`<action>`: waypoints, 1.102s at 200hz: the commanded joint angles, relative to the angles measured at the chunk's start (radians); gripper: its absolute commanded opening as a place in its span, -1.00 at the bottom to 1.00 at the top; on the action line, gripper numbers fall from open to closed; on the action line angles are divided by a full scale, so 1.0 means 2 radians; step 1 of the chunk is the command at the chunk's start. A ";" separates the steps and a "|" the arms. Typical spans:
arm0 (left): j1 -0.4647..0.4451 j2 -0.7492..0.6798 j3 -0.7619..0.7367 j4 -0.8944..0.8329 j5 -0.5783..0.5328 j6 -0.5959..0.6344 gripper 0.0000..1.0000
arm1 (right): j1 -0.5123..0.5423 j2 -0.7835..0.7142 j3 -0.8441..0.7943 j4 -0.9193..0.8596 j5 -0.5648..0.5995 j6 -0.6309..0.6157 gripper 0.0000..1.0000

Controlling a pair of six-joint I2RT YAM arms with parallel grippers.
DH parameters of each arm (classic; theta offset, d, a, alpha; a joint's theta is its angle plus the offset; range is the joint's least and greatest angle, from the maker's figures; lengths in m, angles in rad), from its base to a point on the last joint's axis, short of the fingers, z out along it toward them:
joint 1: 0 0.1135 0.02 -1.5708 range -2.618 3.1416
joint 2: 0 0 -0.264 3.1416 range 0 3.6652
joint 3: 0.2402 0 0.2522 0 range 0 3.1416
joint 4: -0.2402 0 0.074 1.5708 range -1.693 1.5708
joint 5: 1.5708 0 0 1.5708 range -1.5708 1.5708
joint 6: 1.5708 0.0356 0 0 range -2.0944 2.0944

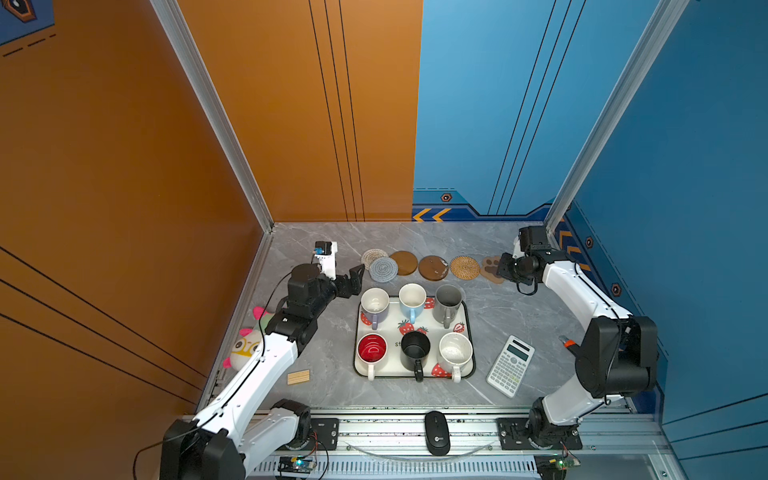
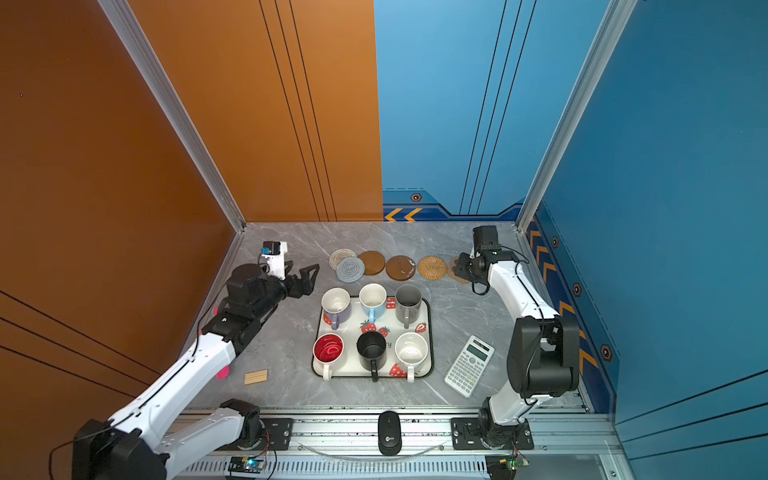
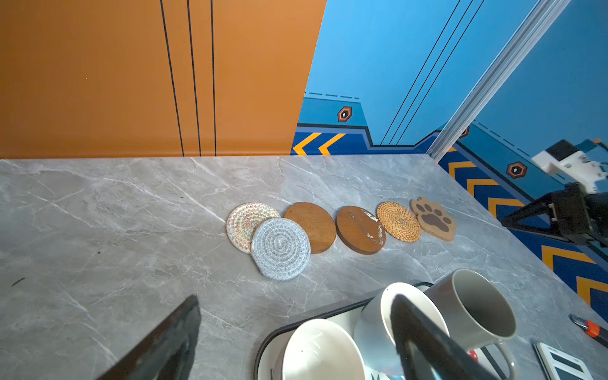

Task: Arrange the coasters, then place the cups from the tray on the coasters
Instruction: 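Lower the left gripper onto the pale blue rope coaster while the right arm holds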

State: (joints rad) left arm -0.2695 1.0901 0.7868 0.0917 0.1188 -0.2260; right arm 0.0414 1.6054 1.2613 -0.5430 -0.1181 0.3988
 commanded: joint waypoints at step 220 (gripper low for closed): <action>-0.108 0.596 0.611 -0.417 -0.161 0.085 0.51 | 0.084 -0.051 -0.146 0.216 0.042 0.129 -0.02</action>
State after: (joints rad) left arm -0.4736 2.2414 1.9671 -0.6941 -0.1848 -0.0593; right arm 0.2157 1.5379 0.9863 -0.1410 -0.0475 0.6373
